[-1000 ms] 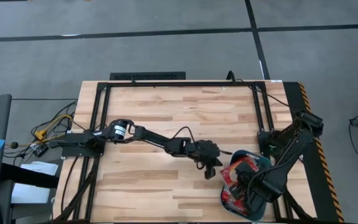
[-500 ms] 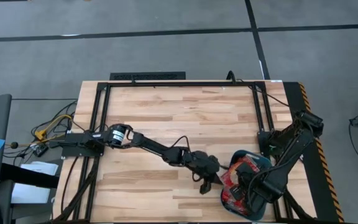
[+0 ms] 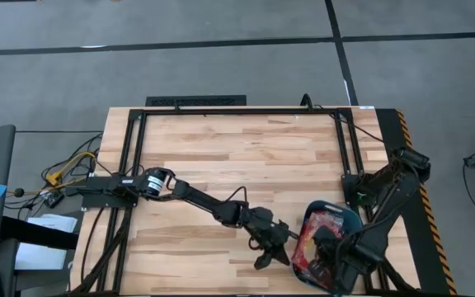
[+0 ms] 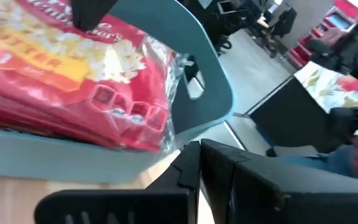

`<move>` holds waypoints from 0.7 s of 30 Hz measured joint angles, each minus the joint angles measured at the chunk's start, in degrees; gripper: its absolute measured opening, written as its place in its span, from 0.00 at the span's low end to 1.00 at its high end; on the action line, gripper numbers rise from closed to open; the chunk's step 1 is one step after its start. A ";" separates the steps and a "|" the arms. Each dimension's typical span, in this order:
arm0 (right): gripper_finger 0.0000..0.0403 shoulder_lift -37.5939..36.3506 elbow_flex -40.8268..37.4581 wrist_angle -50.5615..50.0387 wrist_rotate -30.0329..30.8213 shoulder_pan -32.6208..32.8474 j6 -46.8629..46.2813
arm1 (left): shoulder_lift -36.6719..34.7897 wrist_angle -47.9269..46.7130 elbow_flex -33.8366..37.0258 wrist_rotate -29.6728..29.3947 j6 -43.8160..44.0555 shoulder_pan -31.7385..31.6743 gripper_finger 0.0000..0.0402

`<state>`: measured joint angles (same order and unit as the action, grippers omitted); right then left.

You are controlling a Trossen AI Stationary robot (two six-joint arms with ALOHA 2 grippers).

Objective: Sort popcorn bags into baskets
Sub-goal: Put the popcorn bag into the blue bin

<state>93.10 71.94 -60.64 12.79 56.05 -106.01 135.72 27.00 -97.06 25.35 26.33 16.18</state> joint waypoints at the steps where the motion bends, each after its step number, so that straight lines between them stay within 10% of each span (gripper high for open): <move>1: 0.04 0.00 0.00 0.53 -0.02 0.37 -0.25 | 0.00 -0.03 0.00 0.16 0.65 -0.12 0.00; 21: 0.06 0.00 0.05 -0.08 0.86 1.24 4.55 | 0.00 -4.54 0.02 -9.17 0.25 -4.84 0.00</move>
<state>93.10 71.99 -60.72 13.65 57.29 -101.47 135.72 22.46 -97.03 16.18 26.58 11.34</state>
